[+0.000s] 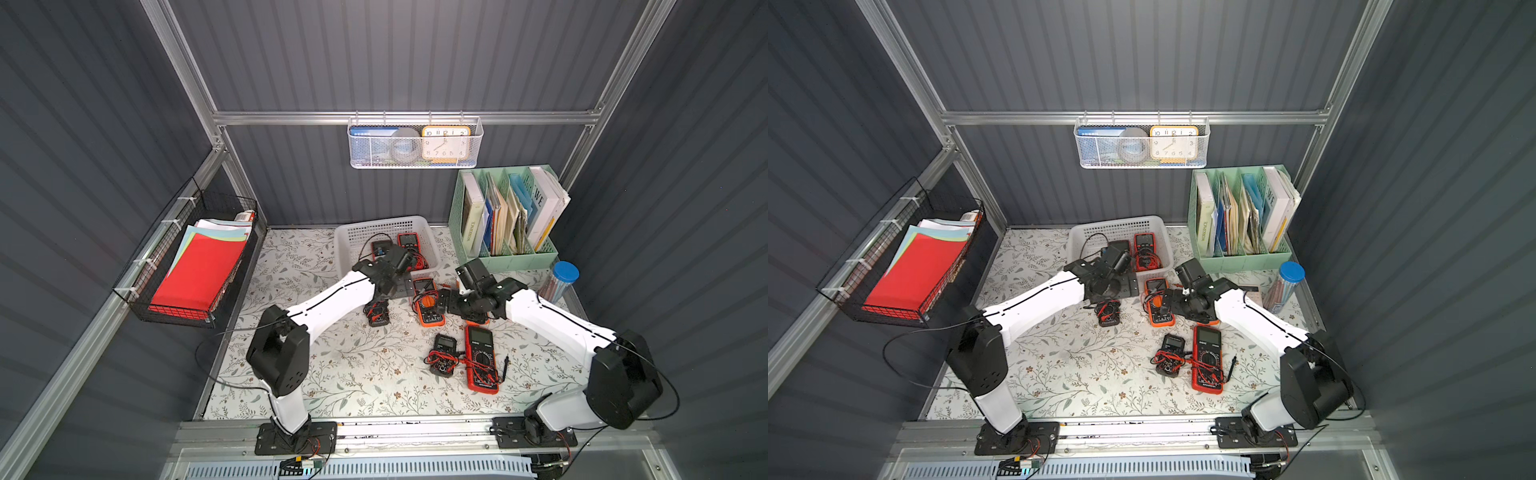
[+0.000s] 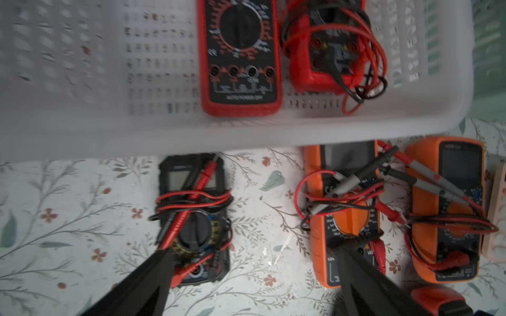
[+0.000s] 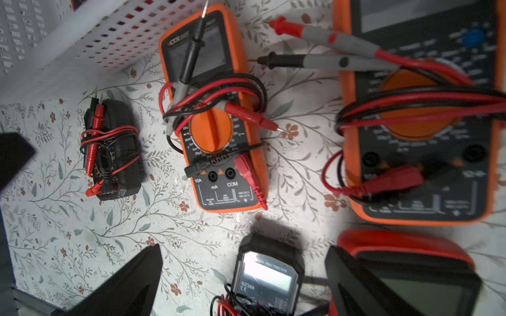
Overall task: Put the multimeter into the basket
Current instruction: Pick up the multimeter from the center of the board.
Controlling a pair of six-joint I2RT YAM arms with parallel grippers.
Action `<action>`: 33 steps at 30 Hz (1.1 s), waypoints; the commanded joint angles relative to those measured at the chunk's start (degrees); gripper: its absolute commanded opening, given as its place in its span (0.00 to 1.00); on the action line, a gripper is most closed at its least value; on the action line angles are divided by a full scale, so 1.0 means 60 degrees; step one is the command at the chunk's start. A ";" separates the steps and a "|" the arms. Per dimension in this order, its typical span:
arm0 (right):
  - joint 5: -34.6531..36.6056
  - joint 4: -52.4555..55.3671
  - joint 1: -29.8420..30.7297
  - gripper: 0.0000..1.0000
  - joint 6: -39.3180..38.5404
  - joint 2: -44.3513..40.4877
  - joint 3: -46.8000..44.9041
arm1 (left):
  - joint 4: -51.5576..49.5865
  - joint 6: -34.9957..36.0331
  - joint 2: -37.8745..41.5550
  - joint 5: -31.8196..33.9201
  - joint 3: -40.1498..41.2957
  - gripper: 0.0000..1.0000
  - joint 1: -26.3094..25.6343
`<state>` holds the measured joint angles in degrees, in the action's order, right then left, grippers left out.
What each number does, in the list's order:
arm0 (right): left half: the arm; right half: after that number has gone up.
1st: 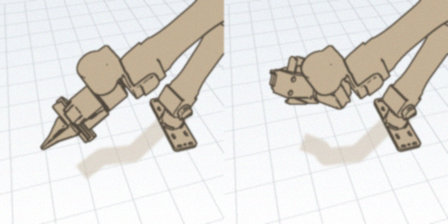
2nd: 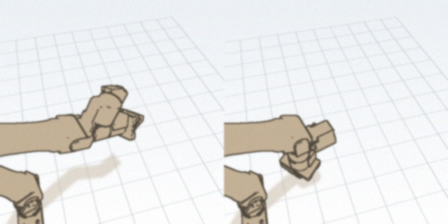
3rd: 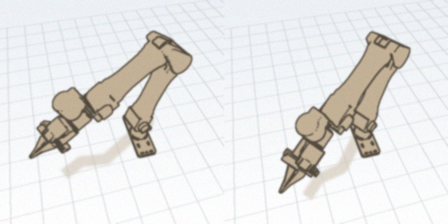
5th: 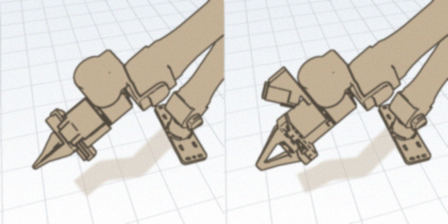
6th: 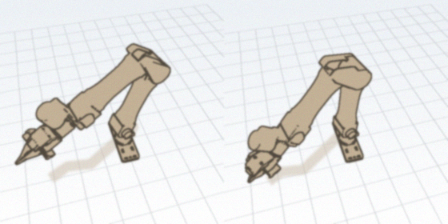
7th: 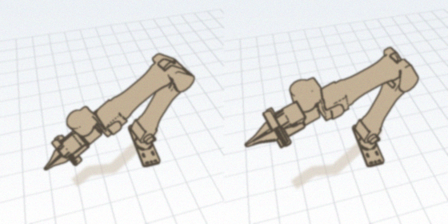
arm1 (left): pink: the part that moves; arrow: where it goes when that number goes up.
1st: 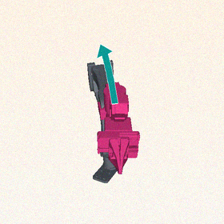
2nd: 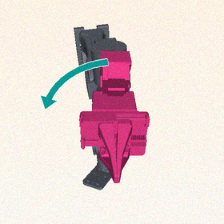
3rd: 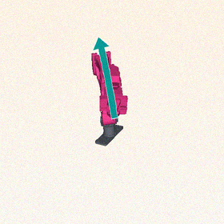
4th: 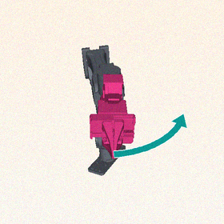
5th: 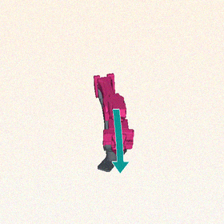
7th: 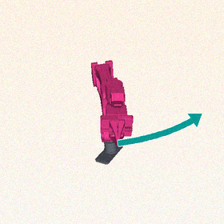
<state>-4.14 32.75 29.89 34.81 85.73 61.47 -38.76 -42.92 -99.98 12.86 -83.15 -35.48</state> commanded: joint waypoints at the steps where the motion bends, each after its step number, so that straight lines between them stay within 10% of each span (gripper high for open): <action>1: 0.0699 0.0158 0.0264 0.99 -0.0226 0.0600 0.0502 | -0.0422 0.0346 0.0771 -0.0002 0.0511 0.99 0.0616; 33: 0.1717 0.0699 0.0912 0.99 -0.1354 0.5076 0.3097 | -0.0278 0.0731 0.2177 -0.0950 0.1993 0.99 0.2428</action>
<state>5.10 35.27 35.27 27.55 114.39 78.85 -40.21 -39.35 -88.31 7.55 -71.96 -21.37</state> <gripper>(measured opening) 0.989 0.992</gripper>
